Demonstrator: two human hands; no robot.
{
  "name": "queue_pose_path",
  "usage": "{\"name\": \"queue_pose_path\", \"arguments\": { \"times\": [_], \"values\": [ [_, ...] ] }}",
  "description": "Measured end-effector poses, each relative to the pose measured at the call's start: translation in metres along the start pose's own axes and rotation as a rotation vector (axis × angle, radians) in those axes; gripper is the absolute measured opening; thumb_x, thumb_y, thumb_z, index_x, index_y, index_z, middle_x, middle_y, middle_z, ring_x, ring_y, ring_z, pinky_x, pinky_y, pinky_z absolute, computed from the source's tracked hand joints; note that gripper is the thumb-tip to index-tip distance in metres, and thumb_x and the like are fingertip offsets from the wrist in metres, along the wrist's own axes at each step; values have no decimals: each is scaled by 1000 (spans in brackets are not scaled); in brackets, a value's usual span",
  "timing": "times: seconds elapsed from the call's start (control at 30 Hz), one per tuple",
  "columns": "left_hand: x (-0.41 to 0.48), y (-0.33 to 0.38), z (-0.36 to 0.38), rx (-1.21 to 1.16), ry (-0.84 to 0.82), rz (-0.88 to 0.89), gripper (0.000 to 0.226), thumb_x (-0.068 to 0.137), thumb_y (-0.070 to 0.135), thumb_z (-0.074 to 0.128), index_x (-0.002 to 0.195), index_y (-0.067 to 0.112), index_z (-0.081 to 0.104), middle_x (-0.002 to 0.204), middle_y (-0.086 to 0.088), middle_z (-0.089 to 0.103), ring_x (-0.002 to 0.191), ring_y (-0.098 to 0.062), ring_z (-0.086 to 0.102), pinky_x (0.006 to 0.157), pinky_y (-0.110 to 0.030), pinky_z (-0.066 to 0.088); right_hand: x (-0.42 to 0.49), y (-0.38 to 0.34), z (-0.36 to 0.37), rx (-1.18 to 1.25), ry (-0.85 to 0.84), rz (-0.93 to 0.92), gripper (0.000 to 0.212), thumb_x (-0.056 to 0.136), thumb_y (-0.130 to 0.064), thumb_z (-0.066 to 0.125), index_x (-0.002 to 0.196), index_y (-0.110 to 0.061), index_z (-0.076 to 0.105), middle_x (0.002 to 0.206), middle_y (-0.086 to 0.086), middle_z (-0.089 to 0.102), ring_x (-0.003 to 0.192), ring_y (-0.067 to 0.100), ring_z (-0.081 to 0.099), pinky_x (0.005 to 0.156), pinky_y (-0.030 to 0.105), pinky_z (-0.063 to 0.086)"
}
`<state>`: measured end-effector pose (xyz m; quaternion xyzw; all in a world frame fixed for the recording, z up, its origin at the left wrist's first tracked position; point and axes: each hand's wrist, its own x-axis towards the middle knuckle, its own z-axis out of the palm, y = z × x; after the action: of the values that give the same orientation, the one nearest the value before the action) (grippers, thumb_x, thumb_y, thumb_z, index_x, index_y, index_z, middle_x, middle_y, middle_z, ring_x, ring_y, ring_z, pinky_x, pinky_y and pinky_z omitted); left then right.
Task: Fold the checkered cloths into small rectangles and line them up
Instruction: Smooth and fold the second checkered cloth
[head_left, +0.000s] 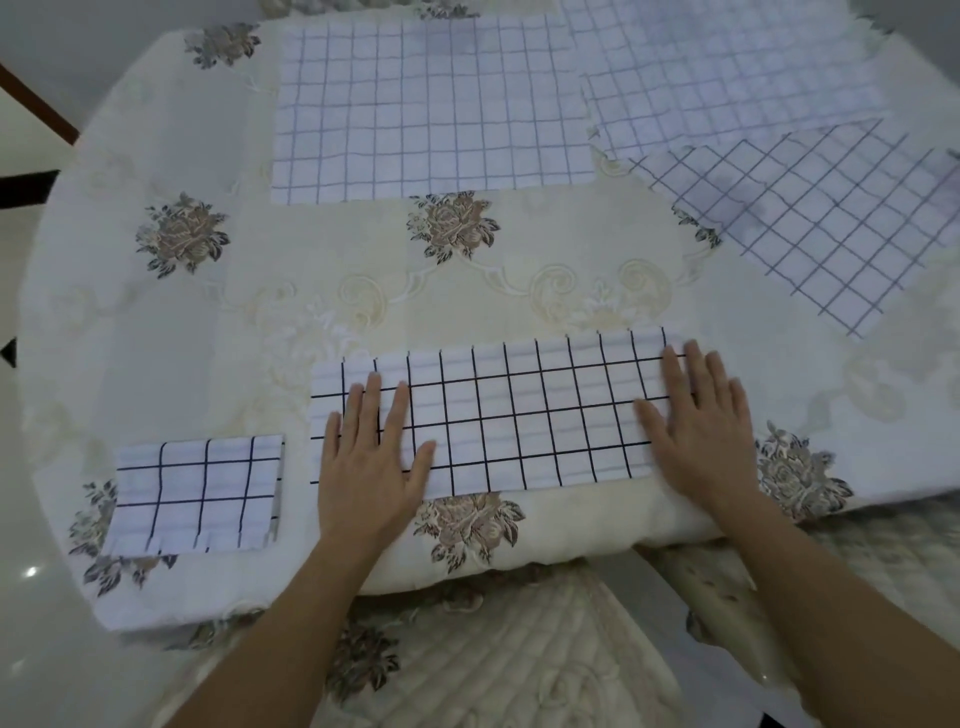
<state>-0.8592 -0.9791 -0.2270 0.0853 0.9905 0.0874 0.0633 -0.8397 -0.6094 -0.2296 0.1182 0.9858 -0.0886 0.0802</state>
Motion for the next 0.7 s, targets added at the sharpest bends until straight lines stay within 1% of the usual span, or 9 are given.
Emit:
{"name": "queue_pose_path", "arguments": {
  "times": [0.1,0.2,0.27,0.33,0.4,0.47,0.57,0.63,0.7],
  "values": [
    [1,-1,-4,25,-21,-2,71,97,61,23,159,28,9,168,-2,-2,154,-21,-3,124,-46,9,1,-2,-4,-10,-33,-15,75,96,-70,8,158,-32,-9,167,-1,-10,154,21,-11,124,46,0],
    [13,6,-22,67,22,-27,68,92,59,32,148,21,41,158,-11,33,146,-30,28,117,-52,25,2,-2,-19,43,-71,-5,78,96,-69,11,159,-26,-3,168,4,-1,154,27,-1,124,49,8],
    [27,22,-34,31,110,-1,58,90,52,41,133,15,55,145,-14,48,133,-34,43,111,-55,32,-4,0,-33,93,-4,59,74,100,-61,25,159,-20,8,165,12,14,151,33,15,121,51,20],
    [43,51,-43,-9,197,148,47,88,41,54,125,13,60,138,-14,54,125,-34,49,109,-55,34,-15,3,-44,144,74,155,67,100,-47,44,155,-13,25,155,18,33,139,37,35,112,51,34],
    [61,89,-47,-66,225,397,38,85,31,66,119,13,64,129,-11,60,117,-32,56,106,-53,40,-24,3,-51,174,88,227,61,97,-37,55,149,-11,38,142,19,45,124,39,47,99,49,43],
    [78,128,-47,-97,175,650,34,82,23,73,113,12,68,121,-8,65,109,-31,62,103,-51,44,-32,4,-54,185,98,263,55,94,-34,60,142,-10,46,129,21,53,110,41,53,90,49,47],
    [105,178,-39,-74,25,963,32,80,16,71,112,11,68,117,-10,66,105,-33,63,95,-47,50,-39,4,-51,205,128,309,49,91,-33,66,132,-9,56,116,21,59,98,42,59,82,47,49],
    [124,206,-33,-29,-42,1091,32,79,10,71,111,8,69,115,-14,67,101,-36,64,85,-48,55,-37,2,-50,239,150,320,46,90,-34,67,128,-9,59,113,19,60,97,41,60,80,45,49],
    [138,229,-26,14,-100,1165,33,79,7,72,112,6,69,116,-17,67,98,-37,65,78,-49,56,-33,1,-48,299,117,352,43,92,-37,63,126,-11,58,115,16,58,101,37,58,81,42,48]
  ]
}}
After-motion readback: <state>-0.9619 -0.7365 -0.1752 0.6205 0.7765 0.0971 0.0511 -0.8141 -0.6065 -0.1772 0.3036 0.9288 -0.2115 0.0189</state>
